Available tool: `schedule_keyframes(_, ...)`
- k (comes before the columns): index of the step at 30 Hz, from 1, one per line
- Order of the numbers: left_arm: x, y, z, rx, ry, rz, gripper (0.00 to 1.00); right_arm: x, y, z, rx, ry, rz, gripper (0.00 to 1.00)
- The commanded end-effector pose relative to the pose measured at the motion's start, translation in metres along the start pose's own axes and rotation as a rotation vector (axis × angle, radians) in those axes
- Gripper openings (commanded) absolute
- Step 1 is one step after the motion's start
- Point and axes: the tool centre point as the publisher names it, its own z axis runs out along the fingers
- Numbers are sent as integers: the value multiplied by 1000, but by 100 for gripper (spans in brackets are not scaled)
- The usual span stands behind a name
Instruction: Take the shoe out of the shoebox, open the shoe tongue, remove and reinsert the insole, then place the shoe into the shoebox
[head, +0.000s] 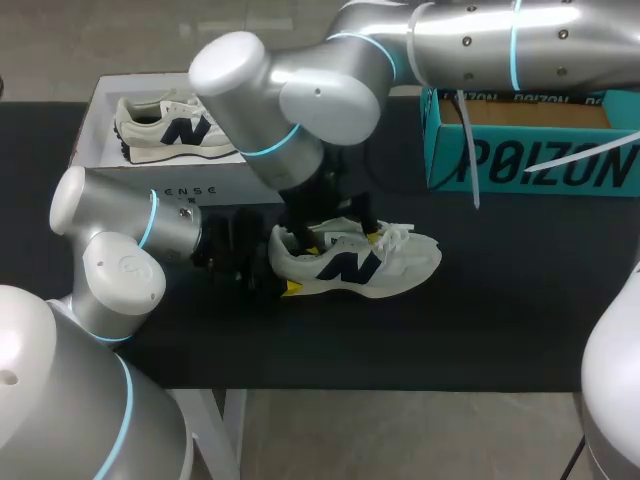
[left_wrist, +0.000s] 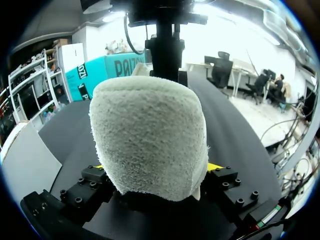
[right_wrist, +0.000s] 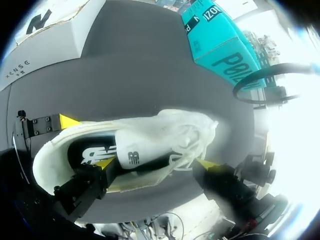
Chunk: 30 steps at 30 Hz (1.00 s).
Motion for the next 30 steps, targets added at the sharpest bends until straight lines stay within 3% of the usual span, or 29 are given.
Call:
schedule_keyframes(1,2,3,3,1,-1,0,0,-10,7,-3,-6,-7,11,100)
schedule_keyframes(2,2,3,3,1,-1,0,0,-12,9,-3,-7,-9,14,100)
schedule_keyframes(5,2,3,3,1,-1,0,0,-17,14,-3,-13,-16,22,49)
schedule_keyframes(7,2,3,3,1,-1,0,0,-20,16,-4,-15,-19,25,38)
schedule_keyframes(9,2,3,3,1,-1,0,0,-22,17,-6,-18,-20,28,14)
schedule_keyframes(11,2,3,3,1,-1,0,0,-23,18,-7,-22,-20,29,0)
schedule_keyframes(21,2,3,3,1,-1,0,0,-24,21,-4,-12,24,34,0)
schedule_keyframes(30,2,3,3,1,-1,0,0,-54,24,-6,-2,113,94,0)
